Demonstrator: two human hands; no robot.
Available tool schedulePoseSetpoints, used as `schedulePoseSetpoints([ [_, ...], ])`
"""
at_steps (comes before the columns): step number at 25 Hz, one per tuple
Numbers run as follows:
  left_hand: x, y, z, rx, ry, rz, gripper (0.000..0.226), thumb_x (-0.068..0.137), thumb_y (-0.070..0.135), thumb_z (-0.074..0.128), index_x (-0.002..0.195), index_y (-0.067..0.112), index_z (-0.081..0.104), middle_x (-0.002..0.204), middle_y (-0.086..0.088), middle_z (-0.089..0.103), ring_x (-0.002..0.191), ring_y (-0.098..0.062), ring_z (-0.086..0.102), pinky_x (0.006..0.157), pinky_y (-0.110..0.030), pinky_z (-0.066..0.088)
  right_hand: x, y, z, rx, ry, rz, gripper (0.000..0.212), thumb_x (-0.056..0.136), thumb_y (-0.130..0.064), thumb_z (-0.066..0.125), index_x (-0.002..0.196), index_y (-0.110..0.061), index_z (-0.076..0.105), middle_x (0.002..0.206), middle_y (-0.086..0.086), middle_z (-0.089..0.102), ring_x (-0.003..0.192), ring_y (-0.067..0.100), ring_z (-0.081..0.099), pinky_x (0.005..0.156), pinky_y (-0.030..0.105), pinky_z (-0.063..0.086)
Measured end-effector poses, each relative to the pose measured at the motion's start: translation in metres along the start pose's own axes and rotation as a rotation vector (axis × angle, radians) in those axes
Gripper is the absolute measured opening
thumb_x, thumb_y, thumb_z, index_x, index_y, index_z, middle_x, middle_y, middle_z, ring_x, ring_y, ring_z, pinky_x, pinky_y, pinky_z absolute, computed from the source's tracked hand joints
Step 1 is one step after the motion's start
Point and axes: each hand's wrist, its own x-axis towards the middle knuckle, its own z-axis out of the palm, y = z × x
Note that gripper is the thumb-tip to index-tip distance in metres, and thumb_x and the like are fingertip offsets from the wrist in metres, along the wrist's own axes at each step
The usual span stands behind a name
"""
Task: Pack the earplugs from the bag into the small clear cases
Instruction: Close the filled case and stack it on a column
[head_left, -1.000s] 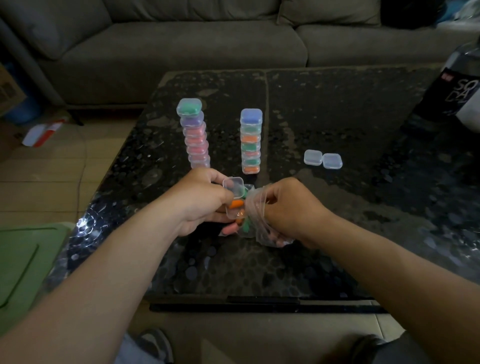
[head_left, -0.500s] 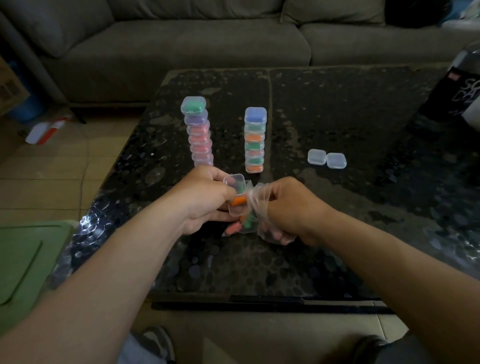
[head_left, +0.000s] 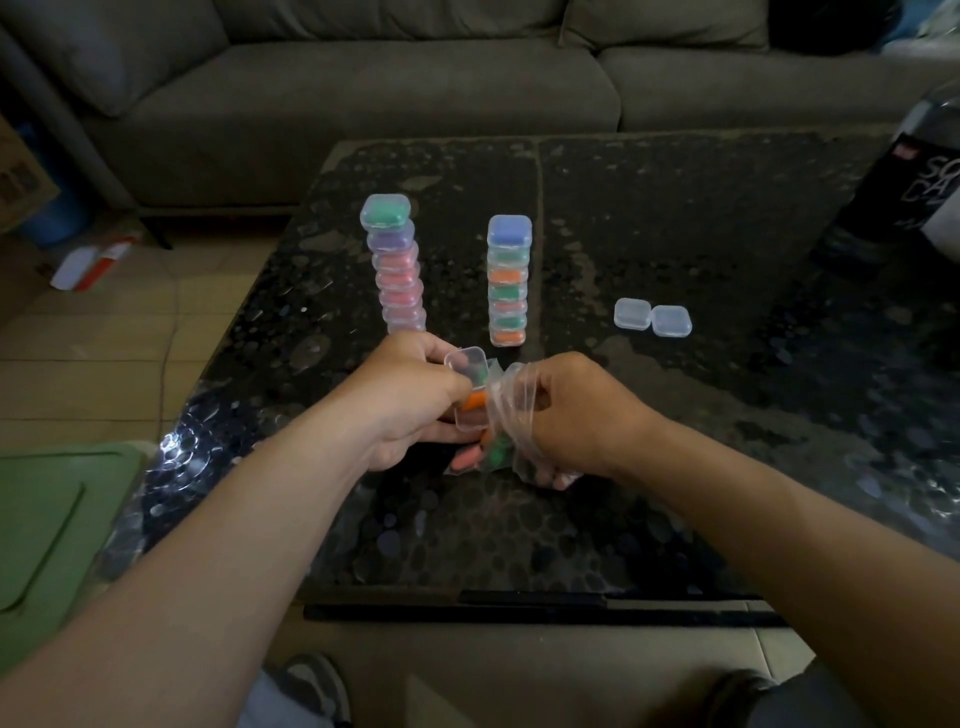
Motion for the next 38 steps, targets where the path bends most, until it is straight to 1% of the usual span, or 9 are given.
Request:
schedulePoseSetpoints([
  [5,0.0,-0.001,0.0,0.01,-0.012,-0.001,0.032,0.09,-0.013,0.065,0.115,0.008,0.063,0.104,-0.017,0.074,0.083,-0.027,0.078,0.068,-0.038,0.065,-0.01,0.0,-0.013,-0.049,0.039,-0.084,0.003,0.088,-0.027,0.075,0.09,-0.028,0.073,0.078,0.0,0.076,0.071,0.016,0.074,0.063,0.034,0.063],
  [9,-0.001,0.0,0.001,0.014,-0.02,0.005,0.032,0.088,-0.013,0.067,0.112,0.007,0.063,0.099,-0.018,0.076,0.082,-0.026,0.078,0.068,-0.037,0.065,-0.018,0.001,-0.026,-0.069,0.096,-0.075,0.012,0.087,-0.022,0.077,0.083,-0.03,0.07,0.067,-0.01,0.073,0.06,0.004,0.07,0.056,0.024,0.055],
  [13,-0.002,0.0,0.001,0.002,-0.013,-0.015,0.03,0.087,-0.012,0.07,0.11,0.006,0.064,0.089,-0.015,0.078,0.078,-0.022,0.079,0.067,-0.037,0.063,-0.023,0.002,-0.032,-0.072,0.16,-0.064,0.019,0.082,-0.024,0.081,0.078,-0.035,0.067,0.069,-0.024,0.069,0.067,-0.007,0.066,0.06,0.016,0.051],
  [19,-0.005,0.001,0.003,0.003,-0.009,-0.008,0.03,0.088,-0.01,0.071,0.111,0.007,0.063,0.094,-0.014,0.079,0.073,-0.019,0.078,0.069,-0.037,0.064,-0.029,0.001,-0.039,-0.061,0.293,-0.083,0.014,0.084,-0.012,0.076,0.081,-0.025,0.071,0.076,-0.007,0.073,0.072,0.005,0.071,0.067,0.025,0.059],
  [23,-0.007,0.004,0.0,-0.003,-0.027,-0.005,0.033,0.087,-0.01,0.072,0.114,0.006,0.064,0.103,-0.017,0.077,0.081,-0.023,0.079,0.072,-0.037,0.064,-0.031,0.001,-0.045,0.021,0.534,-0.112,0.015,0.086,-0.01,0.07,0.081,-0.023,0.068,0.073,0.0,0.072,0.066,0.011,0.071,0.063,0.034,0.063],
  [26,-0.01,0.008,-0.002,-0.087,-0.014,0.044,0.03,0.09,-0.011,0.068,0.116,0.004,0.063,0.109,-0.019,0.074,0.082,-0.026,0.079,0.065,-0.032,0.063,-0.035,-0.001,-0.05,0.106,0.651,-0.226,0.013,0.085,-0.008,0.065,0.081,-0.02,0.067,0.074,0.005,0.071,0.068,0.02,0.071,0.064,0.044,0.063],
  [29,-0.016,0.012,0.0,-0.145,-0.012,0.104,0.028,0.089,-0.009,0.07,0.114,0.003,0.064,0.108,-0.019,0.074,0.08,-0.026,0.079,0.063,-0.033,0.063,-0.039,-0.005,-0.047,0.187,0.586,-0.315,0.015,0.086,-0.005,0.066,0.081,-0.018,0.067,0.073,0.007,0.07,0.062,0.018,0.067,0.053,0.035,0.059],
  [33,-0.025,0.014,0.008,-0.236,-0.102,0.165,0.025,0.088,-0.007,0.071,0.11,0.003,0.066,0.103,-0.022,0.077,0.086,-0.029,0.079,0.076,-0.041,0.065,-0.035,-0.004,-0.033,0.074,0.454,-0.383,0.019,0.088,-0.009,0.073,0.081,-0.026,0.07,0.069,-0.014,0.067,0.055,0.003,0.06,0.05,0.016,0.048],
  [38,-0.029,0.014,0.008,-0.227,-0.195,0.186,0.035,0.078,0.002,0.076,0.112,0.007,0.068,0.095,-0.014,0.079,0.087,-0.024,0.078,0.071,-0.033,0.062,-0.028,-0.001,-0.024,0.035,0.42,-0.393,0.013,0.087,-0.009,0.074,0.086,-0.022,0.076,0.07,-0.018,0.068,0.062,0.004,0.064,0.05,0.012,0.048],
])
